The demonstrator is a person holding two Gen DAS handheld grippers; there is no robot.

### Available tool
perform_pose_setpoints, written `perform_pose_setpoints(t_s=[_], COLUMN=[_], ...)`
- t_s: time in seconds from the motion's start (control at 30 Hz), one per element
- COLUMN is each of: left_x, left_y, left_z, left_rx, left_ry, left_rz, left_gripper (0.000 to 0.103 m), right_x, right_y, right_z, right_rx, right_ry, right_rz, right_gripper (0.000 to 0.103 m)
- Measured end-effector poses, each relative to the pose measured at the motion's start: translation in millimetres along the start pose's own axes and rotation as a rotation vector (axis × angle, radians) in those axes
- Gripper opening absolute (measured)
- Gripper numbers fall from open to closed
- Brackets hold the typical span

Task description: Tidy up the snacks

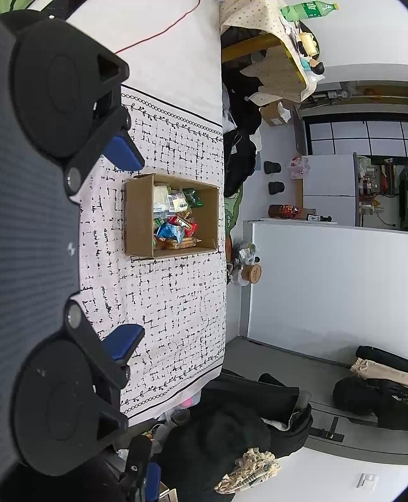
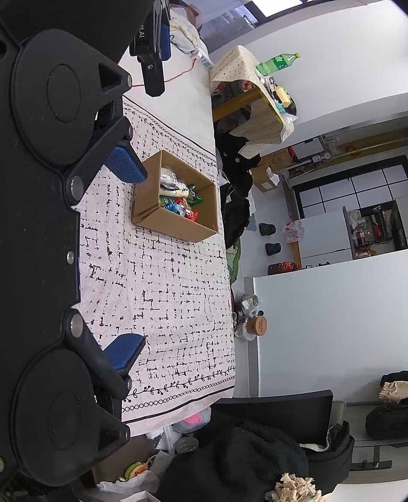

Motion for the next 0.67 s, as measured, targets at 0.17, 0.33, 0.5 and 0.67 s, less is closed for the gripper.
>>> perform_pose_setpoints(t_s=[0.17, 0.33, 0.5, 0.67], left_x=[0.0, 0.7, 0.4, -0.4], left_y=[0.1, -0.9, -2.0, -2.4], left_z=[-0.5, -0.2, -2.1, -1.7], left_rx=[0.003, -0.009, -0.015, -0.02], left_ry=[0.007, 0.012, 0.021, 0.023], left_rz=[0.003, 0.0, -0.006, -0.007], left_gripper=[0.103, 0.103, 0.103, 0.103], right_x=[-0.6, -0.8, -1.6, -1.5], right_y=[0.9, 1.4, 0.8, 0.6], right_z=[0.8, 0.1, -0.3, -0.4], right_rx=[-0.003, -0.004, -0.002, -0.002], right_ry=[0.0, -0.001, -0.005, -0.006], right_rz=[0.0, -0.001, -0.002, -0.002], right_gripper=[0.103, 0.103, 0.103, 0.103])
Point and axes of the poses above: each gripper's, at about its wrist camera, not at the fingertips, and y roughly against the way its jaws point, z to its right, x to its top, the point moved 4 cm from there along -y, roughly the way its jaws point, and after that the axes turned 11 degrees about x, right-handed, at the moved point
